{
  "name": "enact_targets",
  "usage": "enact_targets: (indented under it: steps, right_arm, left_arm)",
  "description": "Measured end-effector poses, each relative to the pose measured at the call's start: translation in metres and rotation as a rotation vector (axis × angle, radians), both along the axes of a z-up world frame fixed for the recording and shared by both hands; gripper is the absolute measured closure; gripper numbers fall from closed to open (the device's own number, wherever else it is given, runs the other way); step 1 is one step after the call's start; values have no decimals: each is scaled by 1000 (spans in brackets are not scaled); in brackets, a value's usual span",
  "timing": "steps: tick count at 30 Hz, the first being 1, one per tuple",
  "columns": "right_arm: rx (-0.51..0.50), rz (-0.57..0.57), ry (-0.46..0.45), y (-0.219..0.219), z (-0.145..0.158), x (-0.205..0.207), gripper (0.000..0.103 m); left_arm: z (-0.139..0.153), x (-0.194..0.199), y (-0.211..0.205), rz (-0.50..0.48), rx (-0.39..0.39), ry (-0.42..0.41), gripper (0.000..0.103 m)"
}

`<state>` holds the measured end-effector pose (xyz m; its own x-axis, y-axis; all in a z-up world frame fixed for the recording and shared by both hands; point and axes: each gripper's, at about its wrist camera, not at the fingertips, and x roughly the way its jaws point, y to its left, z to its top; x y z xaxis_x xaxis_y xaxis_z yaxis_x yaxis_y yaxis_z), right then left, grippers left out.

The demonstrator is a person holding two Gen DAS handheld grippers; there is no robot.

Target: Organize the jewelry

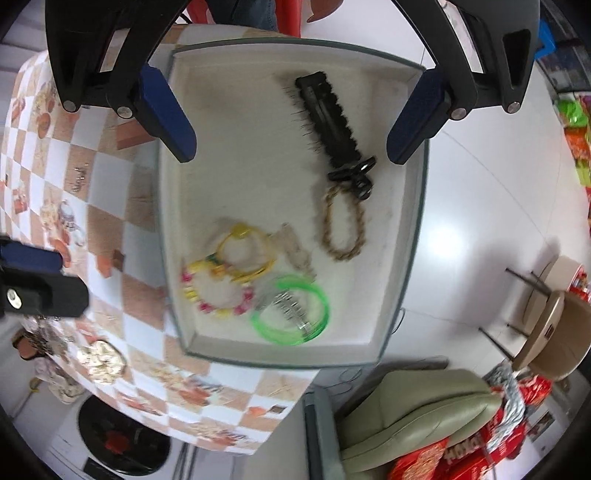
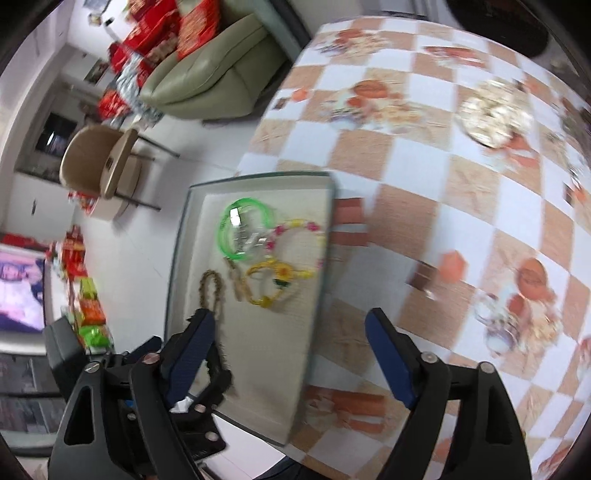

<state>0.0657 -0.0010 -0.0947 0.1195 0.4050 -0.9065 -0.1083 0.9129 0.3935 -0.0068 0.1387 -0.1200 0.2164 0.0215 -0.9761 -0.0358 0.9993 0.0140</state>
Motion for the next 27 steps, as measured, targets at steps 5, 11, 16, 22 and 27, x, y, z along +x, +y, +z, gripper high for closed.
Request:
enact_targets:
  steps: [5, 11, 16, 22, 27]
  right_arm:
    - [-44, -110, 0, -51, 3, -22, 0]
    - [-119, -260, 35, -109, -2, -54, 0]
    - [-161, -336, 82, -138, -20, -81, 0]
    - [-188, -360, 101, -150, -40, -99, 0]
    - [-165, -349, 85, -153, -51, -93, 6]
  left_arm:
    - [14, 14, -12, -69, 3, -35, 0]
    - [26, 37, -26, -125, -28, -72, 0]
    - [27, 51, -48, -200, -53, -72, 0]
    - [30, 64, -82, -275, -78, -74, 0]
    - [30, 82, -102, -268, -91, -73, 0]
